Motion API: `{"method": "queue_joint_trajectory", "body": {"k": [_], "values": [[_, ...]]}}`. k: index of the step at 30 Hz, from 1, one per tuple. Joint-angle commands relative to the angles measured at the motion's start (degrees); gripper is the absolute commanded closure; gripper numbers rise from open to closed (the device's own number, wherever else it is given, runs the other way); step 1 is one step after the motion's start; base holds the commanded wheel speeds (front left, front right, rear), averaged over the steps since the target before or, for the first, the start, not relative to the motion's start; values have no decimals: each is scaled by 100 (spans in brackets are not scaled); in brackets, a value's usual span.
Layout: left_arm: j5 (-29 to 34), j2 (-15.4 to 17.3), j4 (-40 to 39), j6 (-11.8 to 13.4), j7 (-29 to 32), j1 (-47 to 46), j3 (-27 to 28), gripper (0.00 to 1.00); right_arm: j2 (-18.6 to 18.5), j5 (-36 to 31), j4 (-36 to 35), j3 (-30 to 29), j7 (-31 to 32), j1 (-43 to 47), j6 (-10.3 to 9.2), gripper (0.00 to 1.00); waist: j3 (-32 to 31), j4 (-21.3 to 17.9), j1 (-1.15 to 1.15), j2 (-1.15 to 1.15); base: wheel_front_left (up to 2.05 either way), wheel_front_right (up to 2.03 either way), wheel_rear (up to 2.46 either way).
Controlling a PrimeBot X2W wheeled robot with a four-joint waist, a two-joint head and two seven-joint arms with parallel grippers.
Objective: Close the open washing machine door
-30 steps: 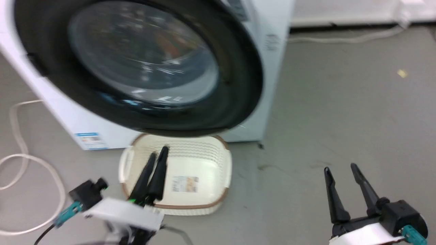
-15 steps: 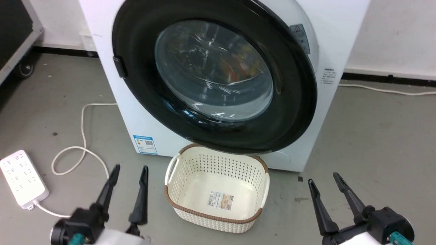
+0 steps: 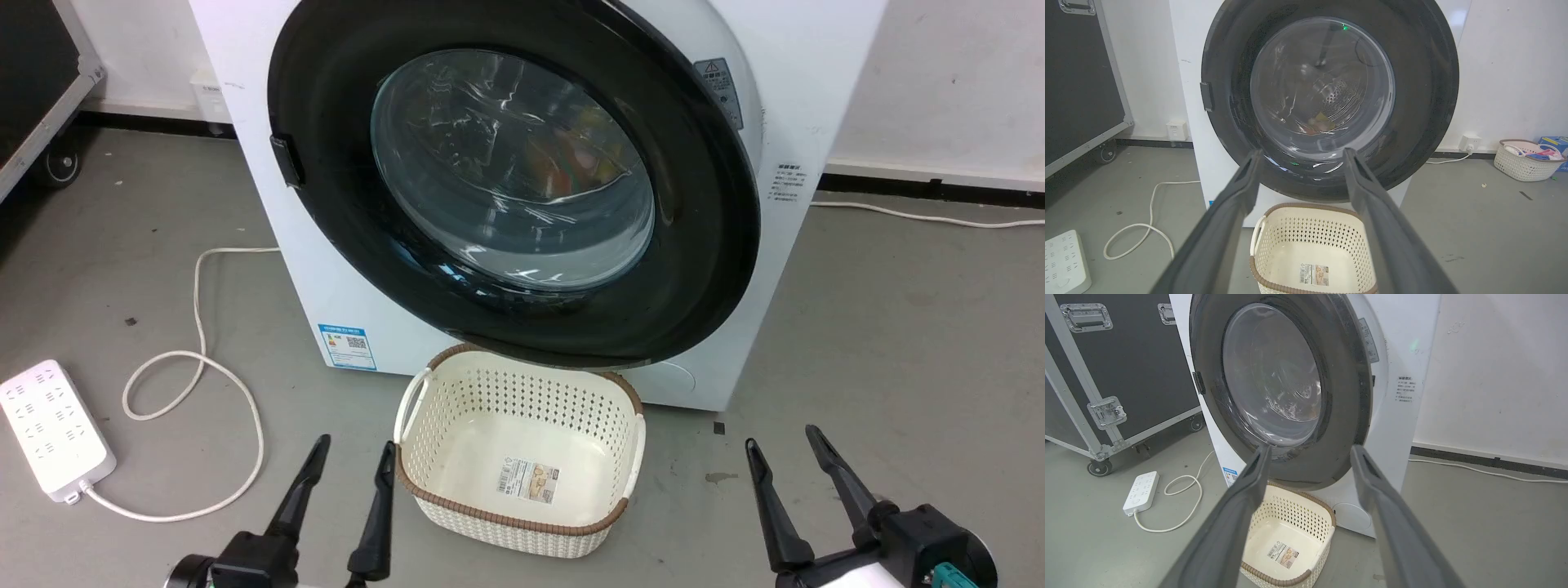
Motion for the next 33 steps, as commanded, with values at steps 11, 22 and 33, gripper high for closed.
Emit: {"method": "queue_joint_trajectory", "body": {"k": [11,22,33], "values": [[225,-209,47,-147,-25,-229,81,0,-385,20,-280,447,203,-526,5,100,660,444,0,0,0,0,0],[277,-383,6,-215,-25,-673,83,0,-2157,1125,-70,1069,1095,-2476,5,100,1557,900,0,0,0,0,0],[171,-475,-69,-169,-25,-970,-40,0,-2934,2549,1284,944,1466,-4201,5,100,2074,1324,0,0,0,0,0]]}}
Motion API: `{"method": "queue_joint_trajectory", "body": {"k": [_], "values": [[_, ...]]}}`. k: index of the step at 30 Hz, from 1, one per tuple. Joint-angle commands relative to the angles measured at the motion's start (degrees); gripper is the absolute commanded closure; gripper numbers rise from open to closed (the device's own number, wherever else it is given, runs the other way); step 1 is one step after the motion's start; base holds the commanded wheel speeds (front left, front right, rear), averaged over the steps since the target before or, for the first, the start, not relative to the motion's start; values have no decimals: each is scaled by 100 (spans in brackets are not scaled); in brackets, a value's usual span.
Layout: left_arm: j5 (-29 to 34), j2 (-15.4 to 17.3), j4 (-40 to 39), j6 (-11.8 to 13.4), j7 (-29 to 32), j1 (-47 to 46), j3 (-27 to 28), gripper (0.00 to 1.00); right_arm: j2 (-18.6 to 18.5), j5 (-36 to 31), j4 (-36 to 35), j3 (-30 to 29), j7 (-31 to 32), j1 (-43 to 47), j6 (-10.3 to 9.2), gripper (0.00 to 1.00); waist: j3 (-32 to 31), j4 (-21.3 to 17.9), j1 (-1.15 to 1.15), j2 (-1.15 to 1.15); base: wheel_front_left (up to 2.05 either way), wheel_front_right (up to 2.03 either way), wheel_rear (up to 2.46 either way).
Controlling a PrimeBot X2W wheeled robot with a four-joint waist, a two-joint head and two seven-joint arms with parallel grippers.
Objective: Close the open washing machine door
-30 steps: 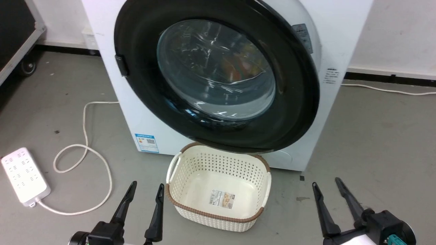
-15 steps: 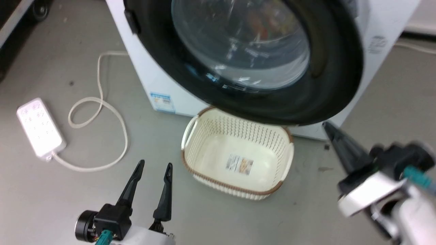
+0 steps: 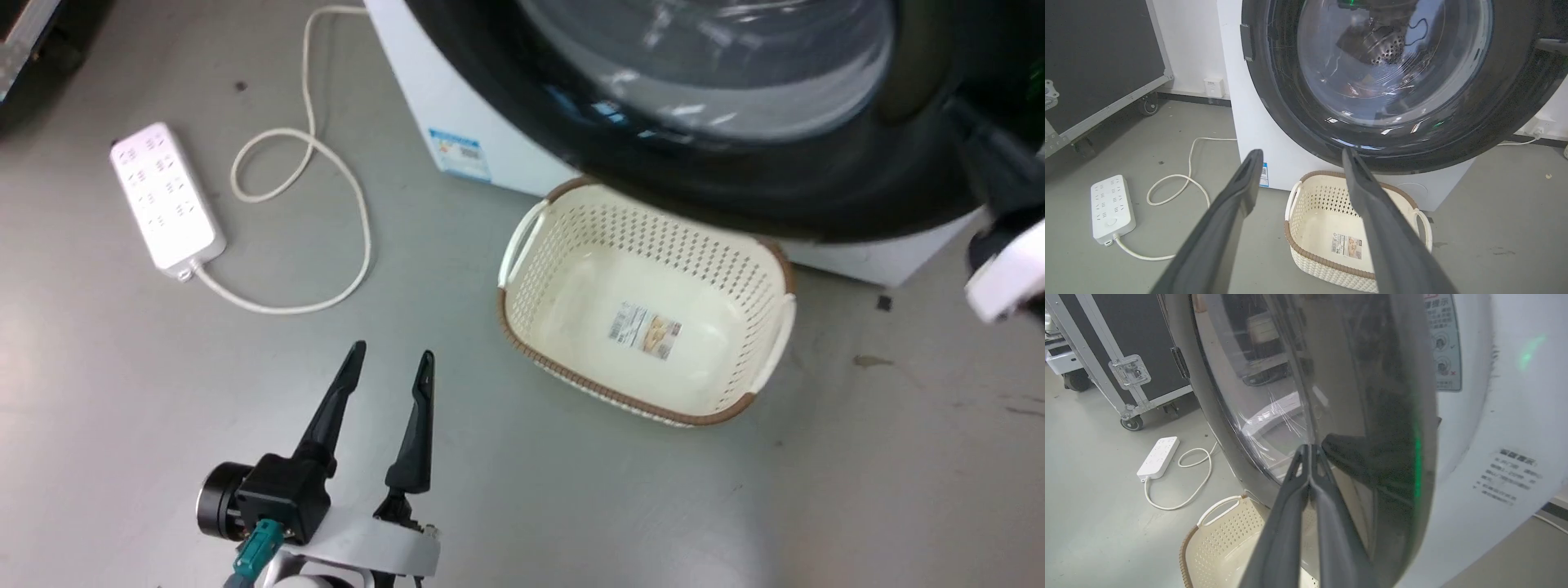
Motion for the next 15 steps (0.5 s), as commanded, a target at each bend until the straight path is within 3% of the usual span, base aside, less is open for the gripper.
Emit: {"method": "queue_joint_trajectory", "body": {"k": [1,8,15], "values": [[-24,-7,-23,31,-25,-104,-23,0,-117,96,154,-55,8,-255,-13,100,134,119,-1,0,0,0,0],[-146,-12,-60,133,-25,-199,-144,0,-114,400,967,-360,44,-951,-13,100,313,244,-1,0,0,0,0],[-188,-13,-47,206,-25,-268,-219,0,32,222,1645,-689,42,-1474,-13,100,361,271,-1,0,0,0,0]]}}
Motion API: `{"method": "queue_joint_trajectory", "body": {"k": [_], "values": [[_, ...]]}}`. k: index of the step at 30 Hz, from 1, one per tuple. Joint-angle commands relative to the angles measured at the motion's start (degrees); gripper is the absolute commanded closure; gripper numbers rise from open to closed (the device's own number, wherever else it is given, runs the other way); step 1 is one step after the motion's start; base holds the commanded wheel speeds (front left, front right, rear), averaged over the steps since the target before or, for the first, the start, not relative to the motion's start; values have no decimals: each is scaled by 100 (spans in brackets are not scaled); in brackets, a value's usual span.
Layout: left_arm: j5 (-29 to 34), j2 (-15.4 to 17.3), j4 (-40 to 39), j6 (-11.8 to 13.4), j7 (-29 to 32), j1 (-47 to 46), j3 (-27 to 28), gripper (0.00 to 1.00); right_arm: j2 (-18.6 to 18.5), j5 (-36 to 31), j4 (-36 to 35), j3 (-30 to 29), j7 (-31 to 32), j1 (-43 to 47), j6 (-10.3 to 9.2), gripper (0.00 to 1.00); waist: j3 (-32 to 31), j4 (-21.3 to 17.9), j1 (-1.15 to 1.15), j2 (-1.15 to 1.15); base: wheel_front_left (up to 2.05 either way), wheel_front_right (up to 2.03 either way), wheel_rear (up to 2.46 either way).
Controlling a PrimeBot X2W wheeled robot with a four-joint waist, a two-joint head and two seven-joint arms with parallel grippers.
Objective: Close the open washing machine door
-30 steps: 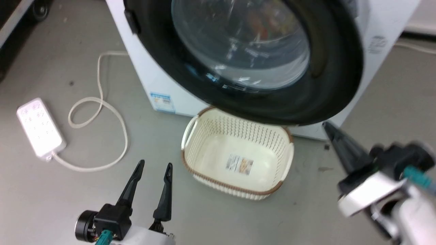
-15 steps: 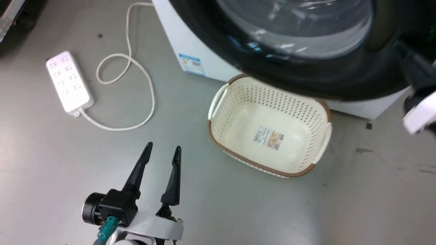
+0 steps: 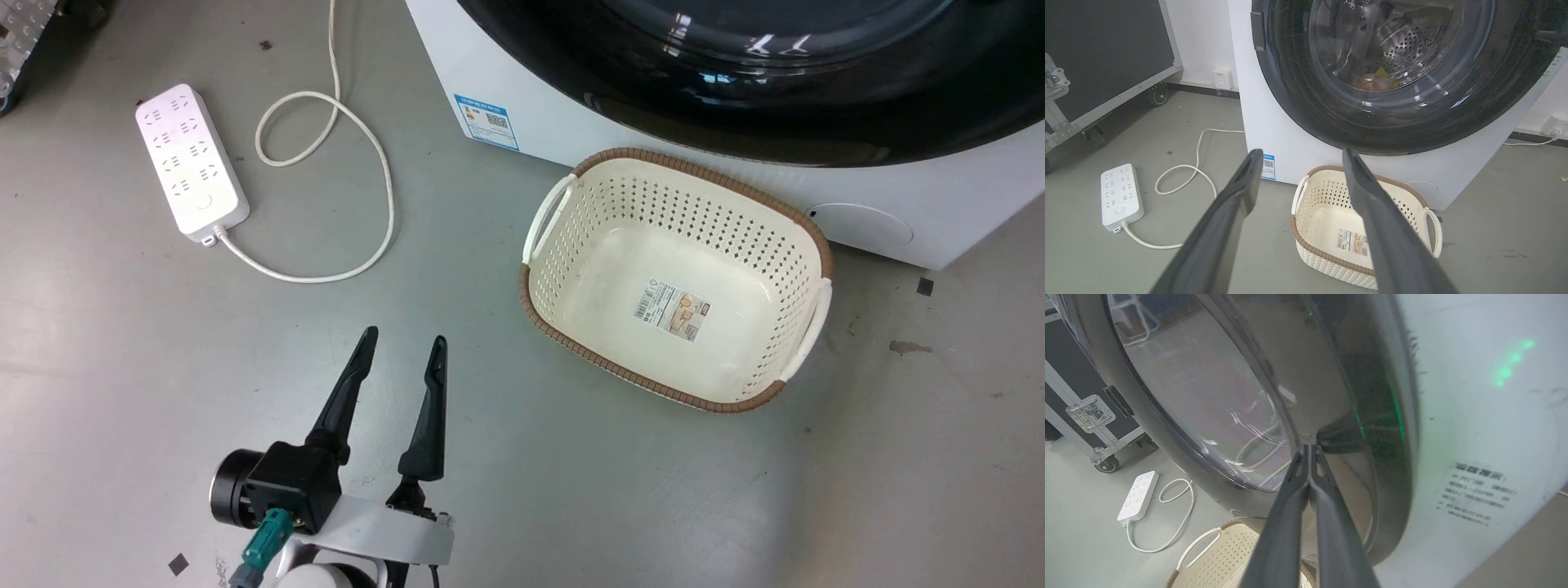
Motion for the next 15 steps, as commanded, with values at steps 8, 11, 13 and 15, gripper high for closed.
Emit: {"method": "queue_joint_trajectory", "body": {"k": [8,11,13,15], "values": [[-40,-10,62,75,-25,-64,-19,0,63,-92,388,-51,-252,-112,-50,100,-329,-75,0,0,0,0,0],[-30,-10,110,64,-25,11,40,0,148,-33,315,20,-507,177,-50,0,-643,-167,0,0,0,0,0],[-9,-10,155,37,-25,69,88,0,211,-66,202,120,-701,458,-50,0,-902,-251,0,0,0,0,0],[14,-10,207,8,-25,155,164,0,322,-105,72,140,-919,800,-50,0,-1178,-357,0,0,0,0,0]]}}
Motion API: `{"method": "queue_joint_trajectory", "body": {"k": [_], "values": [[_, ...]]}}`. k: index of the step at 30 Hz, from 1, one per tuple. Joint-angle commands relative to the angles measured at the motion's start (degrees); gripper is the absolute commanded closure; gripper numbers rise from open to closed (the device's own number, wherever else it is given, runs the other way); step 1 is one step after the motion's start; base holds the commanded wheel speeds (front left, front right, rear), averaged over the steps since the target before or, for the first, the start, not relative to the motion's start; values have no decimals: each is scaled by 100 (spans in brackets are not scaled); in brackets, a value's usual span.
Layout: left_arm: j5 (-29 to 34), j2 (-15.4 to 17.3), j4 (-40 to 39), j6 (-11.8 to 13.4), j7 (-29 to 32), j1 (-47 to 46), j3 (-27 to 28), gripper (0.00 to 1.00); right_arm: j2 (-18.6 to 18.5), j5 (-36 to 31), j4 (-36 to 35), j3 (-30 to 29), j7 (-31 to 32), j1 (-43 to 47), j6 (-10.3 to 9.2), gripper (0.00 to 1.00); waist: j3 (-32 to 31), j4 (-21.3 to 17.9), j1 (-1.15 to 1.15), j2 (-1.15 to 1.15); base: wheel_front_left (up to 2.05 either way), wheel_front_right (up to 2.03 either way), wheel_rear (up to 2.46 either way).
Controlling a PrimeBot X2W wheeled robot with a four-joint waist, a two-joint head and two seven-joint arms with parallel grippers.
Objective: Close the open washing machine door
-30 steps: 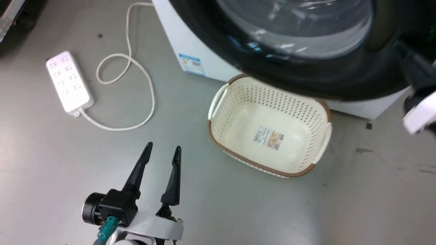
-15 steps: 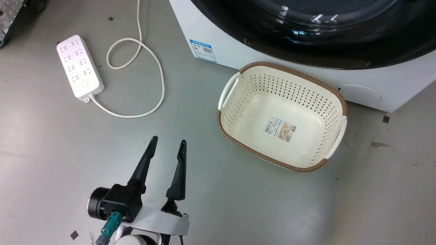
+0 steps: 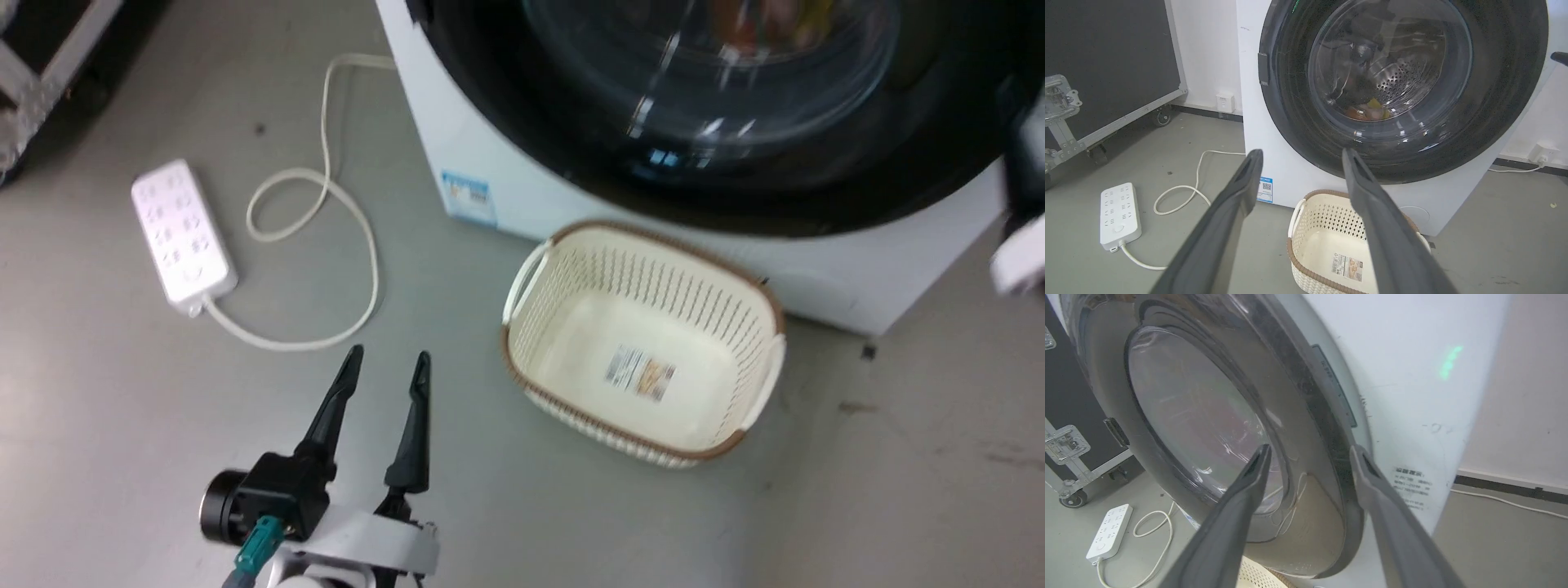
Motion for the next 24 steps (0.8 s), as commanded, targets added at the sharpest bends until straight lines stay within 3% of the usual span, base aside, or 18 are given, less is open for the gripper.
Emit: {"method": "queue_joint_trajectory", "body": {"k": [1,7,17,24], "values": [[39,0,46,-37,-25,128,77,0,135,-54,-132,11,-176,375,-3,0,-528,-246,0,0,0,0,0],[100,0,174,-148,-25,387,225,0,590,-598,-863,-345,-605,1660,-3,0,-1156,-577,0,0,0,0,0],[181,22,360,-285,-25,683,378,0,2021,-1806,-2415,-1286,-711,3775,-3,0,-1626,-1051,0,0,0,0,0],[307,71,521,-359,-25,683,290,0,2467,-2291,-2978,-1570,-750,4736,-3,0,-1690,-1206,0,0,0,0,0]]}}
